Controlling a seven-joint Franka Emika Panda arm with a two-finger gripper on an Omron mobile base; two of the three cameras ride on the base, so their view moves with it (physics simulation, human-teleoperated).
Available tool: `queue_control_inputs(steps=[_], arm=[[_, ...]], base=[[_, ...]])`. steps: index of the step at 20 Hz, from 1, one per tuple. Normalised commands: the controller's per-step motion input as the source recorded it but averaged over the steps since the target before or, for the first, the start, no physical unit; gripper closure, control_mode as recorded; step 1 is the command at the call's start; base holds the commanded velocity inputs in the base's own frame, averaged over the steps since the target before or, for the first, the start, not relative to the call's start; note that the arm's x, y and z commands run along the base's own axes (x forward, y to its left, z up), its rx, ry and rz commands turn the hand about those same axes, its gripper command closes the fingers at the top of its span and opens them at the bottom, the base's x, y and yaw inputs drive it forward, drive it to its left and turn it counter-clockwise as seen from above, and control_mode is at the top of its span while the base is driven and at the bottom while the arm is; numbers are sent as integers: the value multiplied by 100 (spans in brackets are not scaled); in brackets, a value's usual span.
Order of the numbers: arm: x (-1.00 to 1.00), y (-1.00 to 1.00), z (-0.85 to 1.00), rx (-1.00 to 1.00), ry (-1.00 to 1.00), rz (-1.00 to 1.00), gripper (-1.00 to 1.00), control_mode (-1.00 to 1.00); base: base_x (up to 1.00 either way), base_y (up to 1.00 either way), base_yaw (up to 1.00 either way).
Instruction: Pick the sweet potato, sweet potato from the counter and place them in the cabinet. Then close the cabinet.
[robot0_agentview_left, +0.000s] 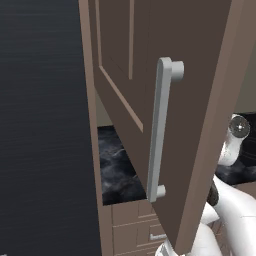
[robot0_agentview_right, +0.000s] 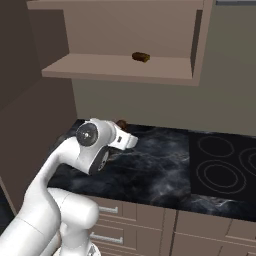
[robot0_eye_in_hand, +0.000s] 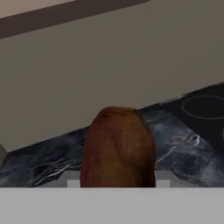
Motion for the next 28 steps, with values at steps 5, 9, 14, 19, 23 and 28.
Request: queue_control_inputs(steps=[5, 9, 14, 19, 23, 28], arm=[[-25, 18, 100, -2, -21, 23, 100, -100], [-8, 16, 100, -3, -5, 18, 100, -100], [-1, 15, 100, -3, 2, 16, 100, -100], [0, 19, 100, -7, 3, 12, 100, -100], [0, 31, 100, -14, 10, 8, 100, -100], [61, 43, 15, -19, 14, 6, 100, -100]], base=[[0, 0, 0], [0, 0, 0], [0, 0, 0], [0, 0, 0], [0, 0, 0], [0, 0, 0]])
